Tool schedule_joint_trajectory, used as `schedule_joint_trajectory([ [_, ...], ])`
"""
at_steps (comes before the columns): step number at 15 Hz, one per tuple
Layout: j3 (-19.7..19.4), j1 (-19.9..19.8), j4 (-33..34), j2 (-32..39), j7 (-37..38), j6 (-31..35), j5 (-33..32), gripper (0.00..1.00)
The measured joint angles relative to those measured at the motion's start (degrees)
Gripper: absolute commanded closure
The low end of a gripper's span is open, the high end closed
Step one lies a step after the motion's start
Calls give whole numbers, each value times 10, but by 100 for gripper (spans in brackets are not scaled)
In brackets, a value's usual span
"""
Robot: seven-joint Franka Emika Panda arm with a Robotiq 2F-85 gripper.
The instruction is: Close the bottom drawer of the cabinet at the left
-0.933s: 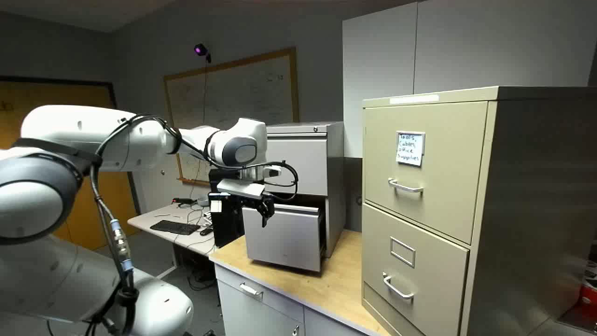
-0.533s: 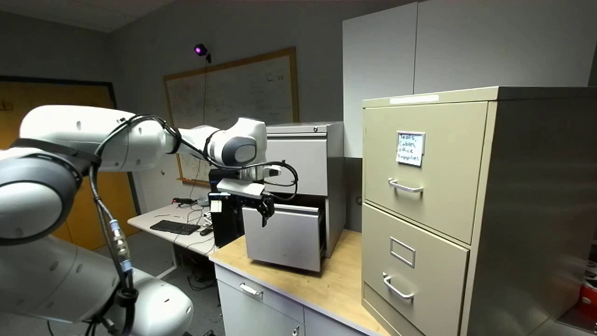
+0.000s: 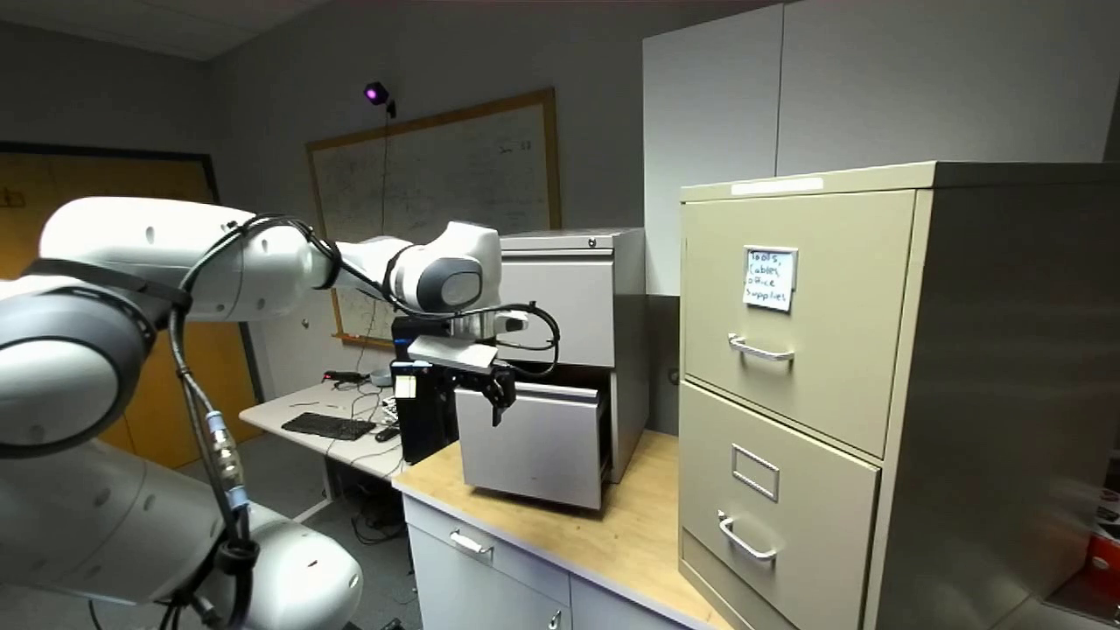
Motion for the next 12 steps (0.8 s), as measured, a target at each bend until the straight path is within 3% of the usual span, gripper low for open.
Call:
schedule_joint_trajectory([
  [1,0,0,0,2,1,6,0,0],
  [2,1,0,0,4,3,14,1,25],
  [3,1,0,-1,8,5,24,4,25],
  [4,1,0,-1,12,7,37,8,9],
  [7,1,0,-6,35,14,86,22,0],
  [8,1,0,-8,45,18,104,28,28],
  [10,2,0,-9,72,22,147,48,34],
  [12,5,1,-8,105,29,198,74,51],
])
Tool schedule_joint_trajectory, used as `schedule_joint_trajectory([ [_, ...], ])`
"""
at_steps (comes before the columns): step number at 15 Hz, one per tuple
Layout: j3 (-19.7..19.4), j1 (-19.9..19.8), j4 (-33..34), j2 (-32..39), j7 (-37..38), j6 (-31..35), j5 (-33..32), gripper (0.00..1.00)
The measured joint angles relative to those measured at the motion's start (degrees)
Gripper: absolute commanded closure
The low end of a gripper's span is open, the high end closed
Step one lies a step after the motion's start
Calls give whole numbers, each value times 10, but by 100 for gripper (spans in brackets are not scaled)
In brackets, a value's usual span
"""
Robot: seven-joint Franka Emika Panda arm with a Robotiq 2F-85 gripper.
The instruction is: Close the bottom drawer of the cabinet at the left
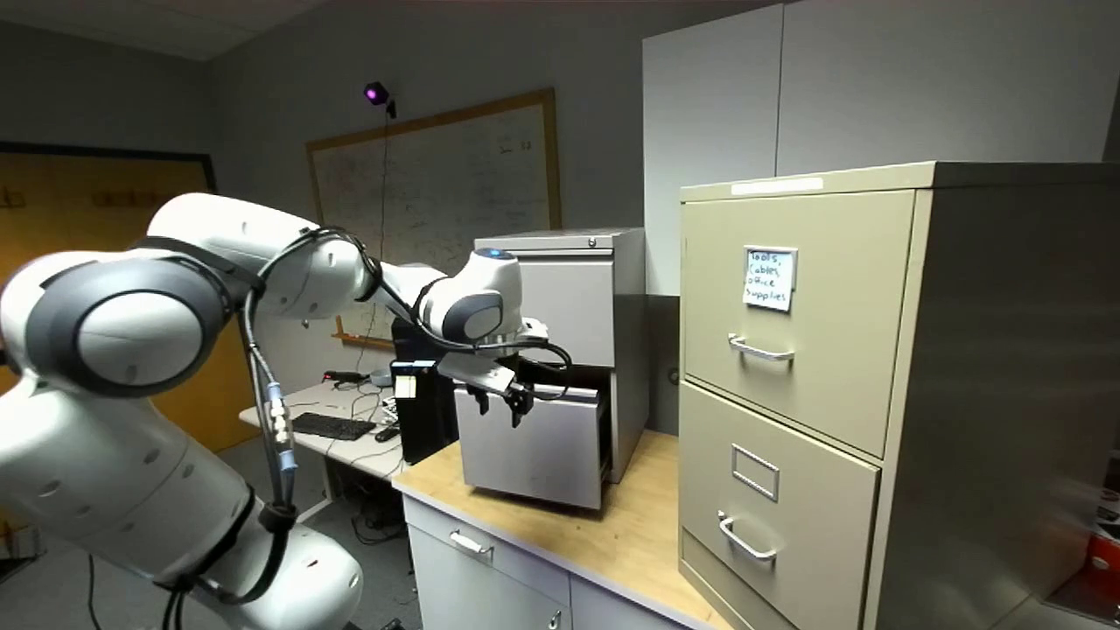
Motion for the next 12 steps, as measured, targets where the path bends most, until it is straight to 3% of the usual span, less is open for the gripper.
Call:
schedule_joint_trajectory([
  [6,21,12,25,114,35,147,77,98],
  [12,36,10,80,230,96,230,120,100],
])
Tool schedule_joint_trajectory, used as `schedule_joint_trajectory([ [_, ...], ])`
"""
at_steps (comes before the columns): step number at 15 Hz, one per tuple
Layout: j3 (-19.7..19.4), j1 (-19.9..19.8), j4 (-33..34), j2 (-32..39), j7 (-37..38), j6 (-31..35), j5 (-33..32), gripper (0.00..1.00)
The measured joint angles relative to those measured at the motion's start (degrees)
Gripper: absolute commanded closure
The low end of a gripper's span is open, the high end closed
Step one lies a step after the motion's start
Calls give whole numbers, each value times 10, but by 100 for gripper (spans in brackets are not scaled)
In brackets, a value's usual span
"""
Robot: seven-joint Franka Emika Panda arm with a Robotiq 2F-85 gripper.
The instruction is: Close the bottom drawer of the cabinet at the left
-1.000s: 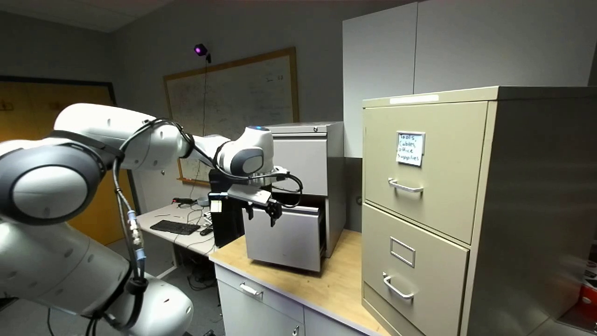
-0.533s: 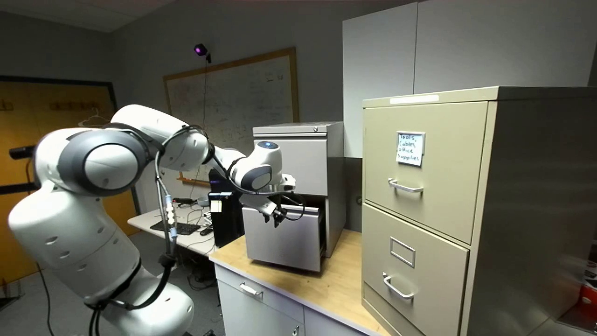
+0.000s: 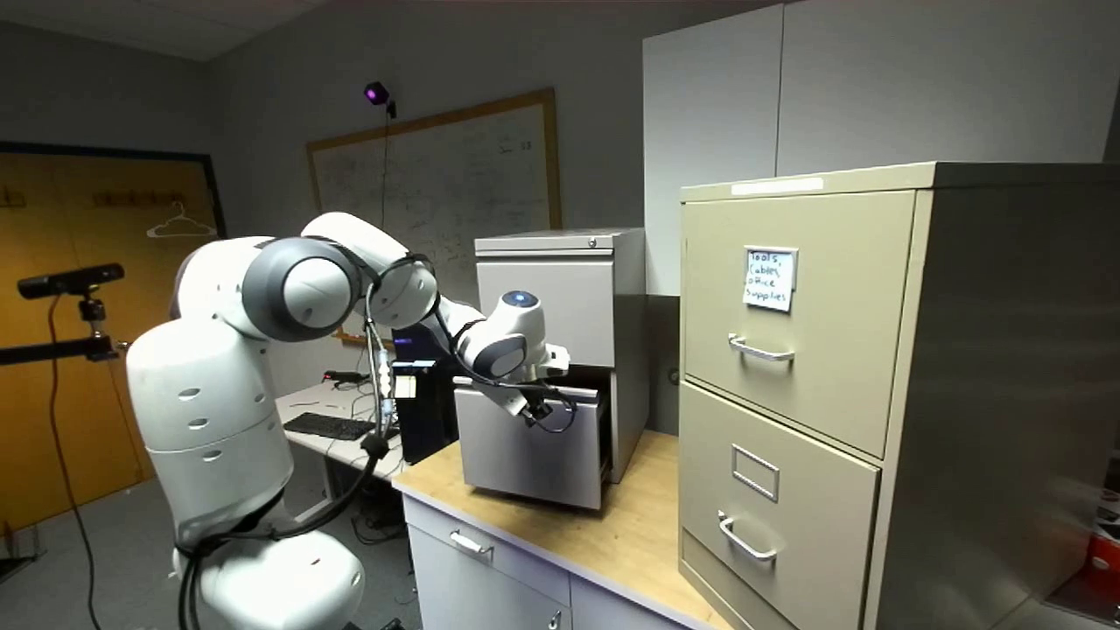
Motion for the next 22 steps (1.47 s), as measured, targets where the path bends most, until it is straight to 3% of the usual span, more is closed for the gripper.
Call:
schedule_joint_trajectory([
  [4,2,-8,41,46,18,15,63,100],
  [10,12,-18,67,57,19,15,214,100],
  [15,39,-15,111,81,19,50,322,100],
  [22,56,3,191,157,44,105,351,100],
])
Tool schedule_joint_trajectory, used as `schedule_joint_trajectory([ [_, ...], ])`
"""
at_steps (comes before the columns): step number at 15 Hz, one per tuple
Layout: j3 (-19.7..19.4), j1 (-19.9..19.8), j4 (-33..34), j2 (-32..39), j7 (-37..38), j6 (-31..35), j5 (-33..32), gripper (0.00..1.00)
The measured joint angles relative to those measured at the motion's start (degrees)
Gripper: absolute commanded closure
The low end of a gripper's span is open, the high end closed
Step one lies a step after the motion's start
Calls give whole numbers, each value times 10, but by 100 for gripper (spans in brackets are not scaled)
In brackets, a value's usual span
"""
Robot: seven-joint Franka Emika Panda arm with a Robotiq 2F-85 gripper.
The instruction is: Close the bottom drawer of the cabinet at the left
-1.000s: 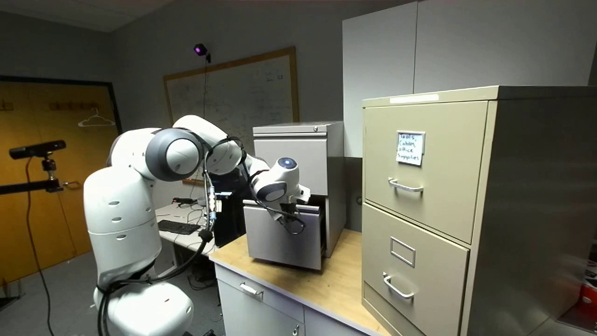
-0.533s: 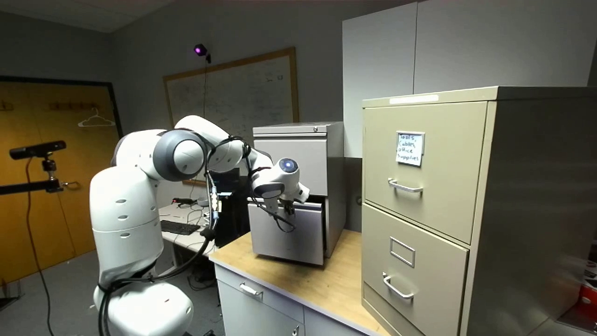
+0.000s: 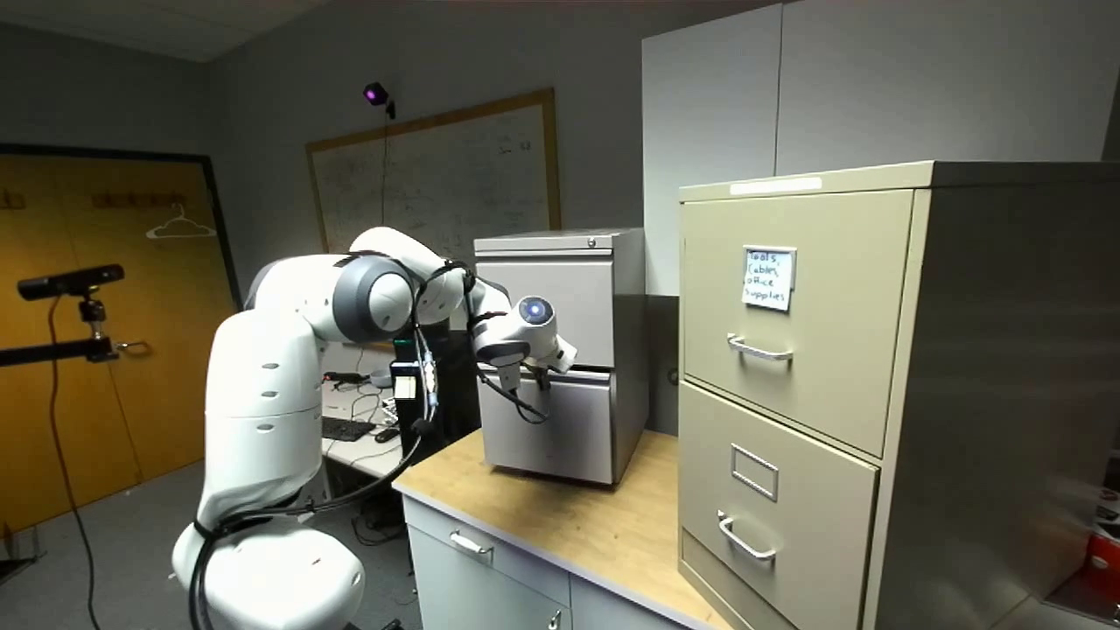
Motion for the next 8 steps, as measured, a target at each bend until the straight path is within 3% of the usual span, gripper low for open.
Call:
schedule_joint_trajectory([
  [8,1,20,85,71,21,26,-10,100],
])
